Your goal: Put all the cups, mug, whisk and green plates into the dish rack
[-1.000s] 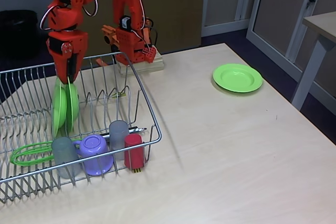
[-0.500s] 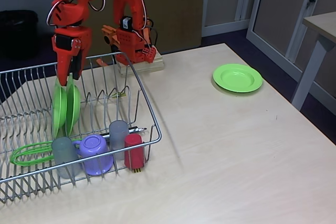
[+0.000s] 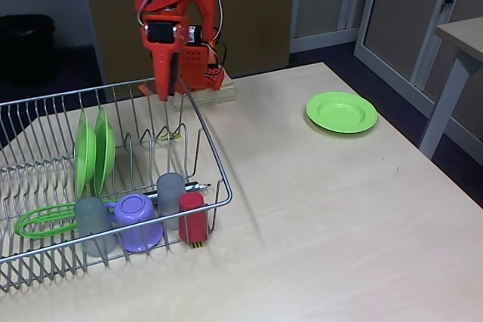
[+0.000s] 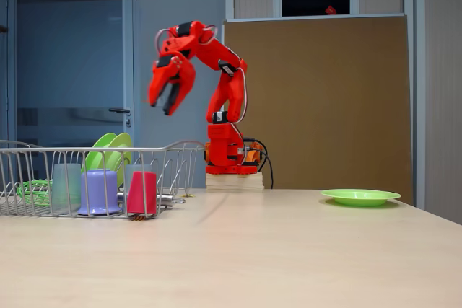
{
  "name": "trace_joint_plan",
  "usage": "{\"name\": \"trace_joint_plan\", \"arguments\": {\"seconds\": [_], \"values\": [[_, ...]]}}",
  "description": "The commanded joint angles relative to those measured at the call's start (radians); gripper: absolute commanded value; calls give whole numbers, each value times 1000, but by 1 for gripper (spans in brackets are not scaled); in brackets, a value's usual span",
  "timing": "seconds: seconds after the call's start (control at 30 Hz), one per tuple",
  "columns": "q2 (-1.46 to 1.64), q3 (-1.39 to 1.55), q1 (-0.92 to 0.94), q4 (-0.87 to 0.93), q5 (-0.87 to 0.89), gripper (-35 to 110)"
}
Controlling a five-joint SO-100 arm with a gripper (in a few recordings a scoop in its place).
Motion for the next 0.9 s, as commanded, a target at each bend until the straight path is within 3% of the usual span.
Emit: {"name": "trace_joint_plan", "arguments": {"seconds": [0.0, 0.2, 0.3, 0.53, 0.67, 0.87], "values": [[77, 97, -227, -69, 213, 13], [54, 181, -529, -175, 535, 0], [2, 198, -673, -210, 715, 0], [-199, 207, -992, -403, 1135, 24], [-341, 164, -1126, -446, 1390, 26], [-515, 135, -1258, -598, 1611, 29]]}}
